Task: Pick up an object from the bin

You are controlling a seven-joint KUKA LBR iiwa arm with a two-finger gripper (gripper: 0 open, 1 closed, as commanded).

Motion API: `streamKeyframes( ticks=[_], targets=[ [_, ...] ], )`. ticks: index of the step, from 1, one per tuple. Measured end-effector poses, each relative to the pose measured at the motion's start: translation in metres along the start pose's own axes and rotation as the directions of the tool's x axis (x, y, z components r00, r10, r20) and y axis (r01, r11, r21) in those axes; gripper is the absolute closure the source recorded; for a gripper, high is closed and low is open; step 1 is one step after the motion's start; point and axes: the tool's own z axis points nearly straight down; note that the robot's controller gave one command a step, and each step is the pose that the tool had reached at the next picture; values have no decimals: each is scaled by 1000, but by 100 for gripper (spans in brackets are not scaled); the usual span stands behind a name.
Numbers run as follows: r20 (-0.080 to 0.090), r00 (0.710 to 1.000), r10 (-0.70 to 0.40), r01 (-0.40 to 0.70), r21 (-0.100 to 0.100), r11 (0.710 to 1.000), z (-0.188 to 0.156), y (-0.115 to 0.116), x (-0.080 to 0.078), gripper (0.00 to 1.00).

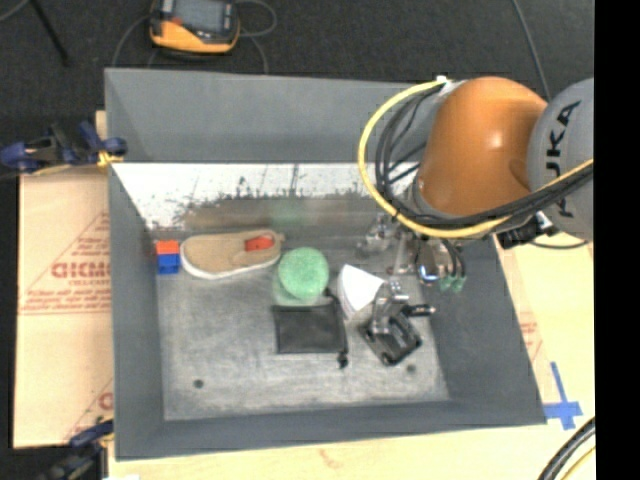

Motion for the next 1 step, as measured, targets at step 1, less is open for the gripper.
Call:
streamKeyframes(
  ticks=[1],
  targets=[
    [0,1000,0,0,0,1000,0,0,0,0]
  ],
)
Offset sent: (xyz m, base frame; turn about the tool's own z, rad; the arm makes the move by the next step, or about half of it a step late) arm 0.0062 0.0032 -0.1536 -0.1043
